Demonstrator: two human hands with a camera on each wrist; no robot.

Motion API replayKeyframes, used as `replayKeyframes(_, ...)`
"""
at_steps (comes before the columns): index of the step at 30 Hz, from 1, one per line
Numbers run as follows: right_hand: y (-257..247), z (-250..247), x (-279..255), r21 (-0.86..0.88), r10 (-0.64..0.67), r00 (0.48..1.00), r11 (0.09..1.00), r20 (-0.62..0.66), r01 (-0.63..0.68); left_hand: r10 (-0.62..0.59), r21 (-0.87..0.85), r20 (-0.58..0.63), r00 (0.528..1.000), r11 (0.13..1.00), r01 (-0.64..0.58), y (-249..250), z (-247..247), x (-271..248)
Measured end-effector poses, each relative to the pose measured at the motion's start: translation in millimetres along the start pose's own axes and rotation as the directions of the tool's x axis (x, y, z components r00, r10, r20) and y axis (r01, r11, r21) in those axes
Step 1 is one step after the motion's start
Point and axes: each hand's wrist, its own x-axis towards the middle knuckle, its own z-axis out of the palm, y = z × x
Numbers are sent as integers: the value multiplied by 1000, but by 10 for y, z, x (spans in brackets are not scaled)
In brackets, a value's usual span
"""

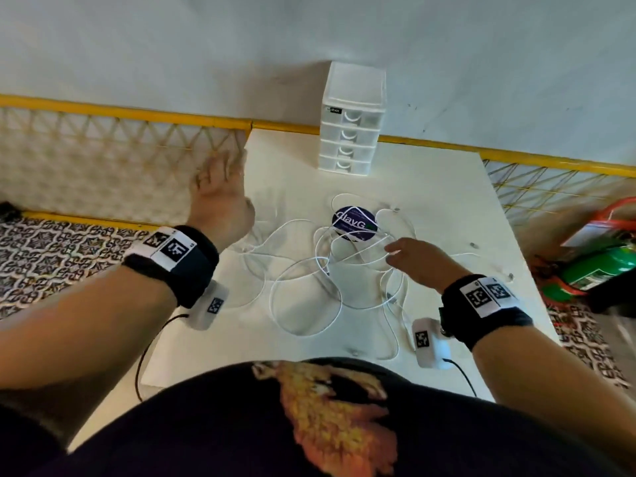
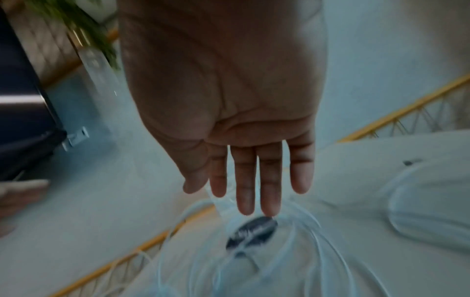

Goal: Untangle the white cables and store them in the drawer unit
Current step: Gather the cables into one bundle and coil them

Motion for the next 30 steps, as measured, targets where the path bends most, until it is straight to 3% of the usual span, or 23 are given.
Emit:
replayKeyframes(3,158,472,-30,-57,-78,987,995,139,87,158,-25,282,946,987,-158,201,492,-246)
replayKeyframes(4,208,637,-42,-103,-107,977,986,183,128,216,-40,390,895,975,-218,245,680,-335)
replayKeyframes(7,466,998,-112,-317,-67,963,936,261,151,364,-20,653,664,885,-466,259,1138,-597)
replayKeyframes(8,584,1059,-146,-402,-55,967,902,248,155,383,30,677,628,839,-544,205,1217,-675)
replayKeyframes(9,712,1077,-176,-464,-61,976,873,208,153,387,88,670,633,805,-586,130,1272,-728)
replayKeyframes(10,836,1046,-198,-500,-57,988,857,142,122,366,142,643,673,807,-574,44,1309,-746)
replayKeyframes(12,1038,934,-234,-540,-2,1000,841,-17,-7,244,193,563,790,890,-412,-206,1271,-707)
replayKeyframes(15,1227,766,-265,-569,163,974,791,-159,-225,28,44,405,914,998,-50,-661,1090,-482)
replayKeyframes(17,1298,694,-258,-553,274,945,766,-180,-327,-139,-35,309,941,987,157,-924,920,-280)
replayKeyframes(21,1345,705,-246,-460,387,903,778,-185,-428,-309,-133,126,943,936,325,-1291,739,133)
replayKeyframes(23,1312,751,-247,-405,374,885,789,-279,-461,-240,-260,67,968,933,250,-1173,541,222)
replayKeyframes(25,1232,767,-245,-280,315,851,847,-421,-452,-63,-378,-25,998,925,49,-925,336,213)
replayKeyframes(27,1127,732,-231,-158,287,813,896,-507,-415,74,-441,-74,994,892,-99,-701,217,179)
replayKeyframes(30,975,662,-193,-137,361,833,882,-420,-452,193,-496,114,974,861,-113,-533,245,135)
